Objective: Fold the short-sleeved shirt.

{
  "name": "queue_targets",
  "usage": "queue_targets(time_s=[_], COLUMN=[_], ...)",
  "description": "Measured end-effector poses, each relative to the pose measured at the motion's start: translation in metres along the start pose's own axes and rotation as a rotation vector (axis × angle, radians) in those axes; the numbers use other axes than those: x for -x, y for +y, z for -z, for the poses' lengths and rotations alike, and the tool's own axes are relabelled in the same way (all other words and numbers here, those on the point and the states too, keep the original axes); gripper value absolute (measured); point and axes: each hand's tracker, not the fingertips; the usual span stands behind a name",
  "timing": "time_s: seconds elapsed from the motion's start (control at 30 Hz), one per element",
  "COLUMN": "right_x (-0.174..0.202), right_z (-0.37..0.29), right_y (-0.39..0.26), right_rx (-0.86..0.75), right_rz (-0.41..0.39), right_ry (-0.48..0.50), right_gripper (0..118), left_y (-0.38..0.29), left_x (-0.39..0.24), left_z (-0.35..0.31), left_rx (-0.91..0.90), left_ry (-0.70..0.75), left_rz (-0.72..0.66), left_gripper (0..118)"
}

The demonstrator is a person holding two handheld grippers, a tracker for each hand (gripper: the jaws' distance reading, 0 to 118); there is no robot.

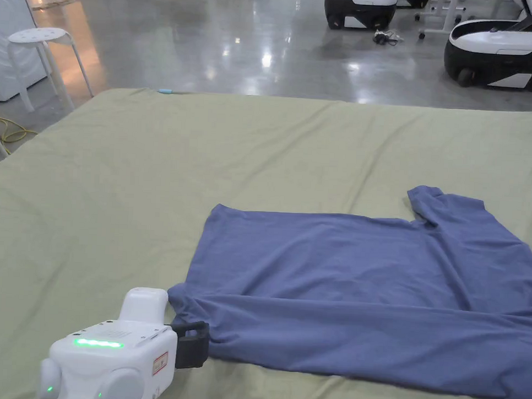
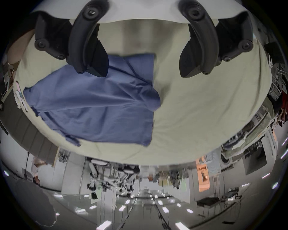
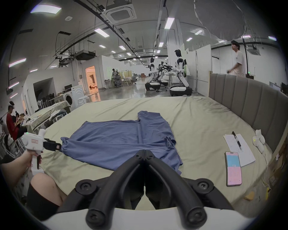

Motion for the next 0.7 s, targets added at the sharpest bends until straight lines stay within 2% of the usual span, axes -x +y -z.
queue_targets(time_s=[0.03, 0.07, 0.13, 0.17, 0.2, 0.33, 0.43, 0.5, 0.53, 0.6, 0.63, 0.67, 0.7], right_x=[-0.001, -0.003, -0.006, -0.008, -0.01, -0.02, -0.031, -0.039, -0.044, -0.064, -0.071, -0.078, -0.083], right_z=[0.001, 0.003, 0.007, 0.01, 0.009, 0.028, 0.045, 0.059, 0.07, 0.093, 0.107, 0.12, 0.131], right_y=[0.0, 0.0, -0.001, -0.001, -0.004, -0.008, -0.011, -0.015, -0.017, -0.027, -0.031, -0.035, -0.038], right_rx=[0.003, 0.009, 0.028, 0.039, 0.045, 0.102, 0.13, 0.17, 0.206, 0.224, 0.28, 0.332, 0.376], right_rz=[0.002, 0.004, 0.0, -0.005, -0.008, -0.034, -0.066, -0.088, -0.114, -0.115, -0.093, -0.063, -0.039], right_ry=[-0.005, -0.009, -0.032, -0.046, -0.048, -0.053, -0.053, -0.017, 0.0, -0.04, -0.042, -0.033, -0.039], right_gripper=[0, 0, 0, 0, 0, 0, 0, 1, 5, 57, 76, 82, 80], left_y=[0.001, -0.001, -0.003, -0.002, 0.0, -0.004, -0.002, -0.002, -0.001, -0.002, -0.003, -0.004, -0.006], left_x=[-0.002, -0.006, -0.015, -0.02, -0.024, -0.042, -0.03, -0.02, -0.017, -0.016, -0.016, -0.018, -0.019], left_z=[0.009, 0.015, 0.015, 0.007, 0.005, 0.0, -0.015, -0.025, -0.029, -0.031, -0.027, -0.024, -0.022], left_rx=[0.033, 0.058, 0.067, 0.016, 0.002, 0.013, -0.018, -0.04, -0.053, -0.05, -0.045, -0.031, -0.02], left_ry=[0.0, -0.011, -0.022, 0.014, -0.008, -0.01, -0.04, -0.068, -0.075, -0.081, -0.079, -0.069, -0.062], left_rz=[0.011, 0.023, 0.096, 0.134, 0.173, 0.237, 0.144, 0.076, 0.055, 0.052, 0.058, 0.076, 0.088], left_gripper=[90, 71, 56, 24, 5, 5, 5, 5, 5, 5, 5, 5, 5])
